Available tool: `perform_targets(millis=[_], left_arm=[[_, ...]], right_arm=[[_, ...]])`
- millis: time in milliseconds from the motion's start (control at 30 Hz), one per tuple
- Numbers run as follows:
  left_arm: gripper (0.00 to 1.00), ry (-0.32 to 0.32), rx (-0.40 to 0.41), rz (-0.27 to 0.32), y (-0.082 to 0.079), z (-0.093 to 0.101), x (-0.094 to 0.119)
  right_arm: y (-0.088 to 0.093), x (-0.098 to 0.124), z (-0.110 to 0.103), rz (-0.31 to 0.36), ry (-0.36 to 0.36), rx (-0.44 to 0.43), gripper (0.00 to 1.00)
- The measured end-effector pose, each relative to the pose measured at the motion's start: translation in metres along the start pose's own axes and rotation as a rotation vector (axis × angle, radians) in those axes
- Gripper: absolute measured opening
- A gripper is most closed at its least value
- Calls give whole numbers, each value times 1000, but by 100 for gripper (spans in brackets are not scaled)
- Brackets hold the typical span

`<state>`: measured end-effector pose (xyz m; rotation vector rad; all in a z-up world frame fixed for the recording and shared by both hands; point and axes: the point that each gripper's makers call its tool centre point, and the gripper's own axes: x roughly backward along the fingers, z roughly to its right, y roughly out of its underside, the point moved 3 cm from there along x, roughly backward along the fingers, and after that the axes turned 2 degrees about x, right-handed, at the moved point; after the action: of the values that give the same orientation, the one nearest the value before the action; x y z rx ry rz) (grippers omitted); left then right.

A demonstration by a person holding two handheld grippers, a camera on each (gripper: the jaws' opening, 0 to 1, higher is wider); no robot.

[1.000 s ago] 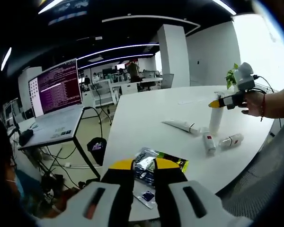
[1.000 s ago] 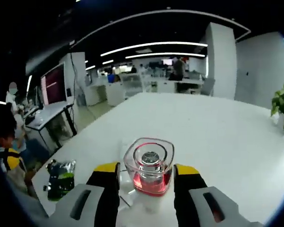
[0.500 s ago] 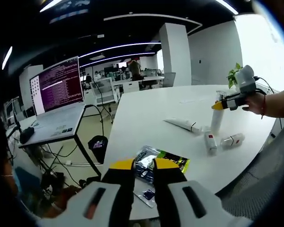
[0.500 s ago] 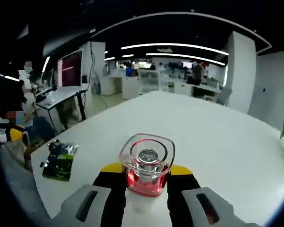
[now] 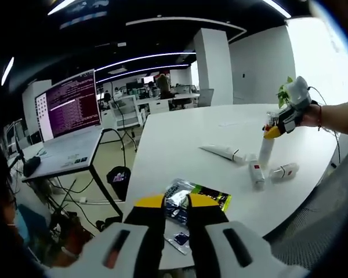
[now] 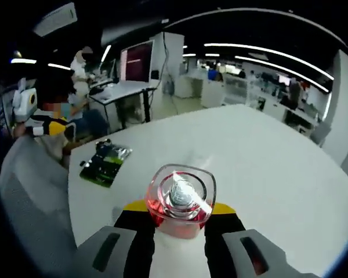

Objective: Arrange the skincare products in the storage area until every visible bottle or jar stands upright without overlapping.

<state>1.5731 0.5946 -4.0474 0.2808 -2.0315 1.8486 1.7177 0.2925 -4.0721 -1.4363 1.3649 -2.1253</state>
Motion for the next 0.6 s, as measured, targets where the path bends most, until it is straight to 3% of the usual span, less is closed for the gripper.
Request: perform_targets(millis=[133, 233, 333, 600], left_arm=[[9, 5, -4, -5, 1, 1, 0], [8, 2, 0, -5, 1, 1, 0], [8, 2, 0, -7, 1, 0, 0], [8, 7, -5, -10, 1, 1, -1]], right_arm=[[2, 1, -2, 23, 30, 21, 30], [15, -1, 0, -2, 97, 70, 32], [29, -4, -3, -22, 104, 55, 30], [38, 9, 8, -15, 130, 29, 32]])
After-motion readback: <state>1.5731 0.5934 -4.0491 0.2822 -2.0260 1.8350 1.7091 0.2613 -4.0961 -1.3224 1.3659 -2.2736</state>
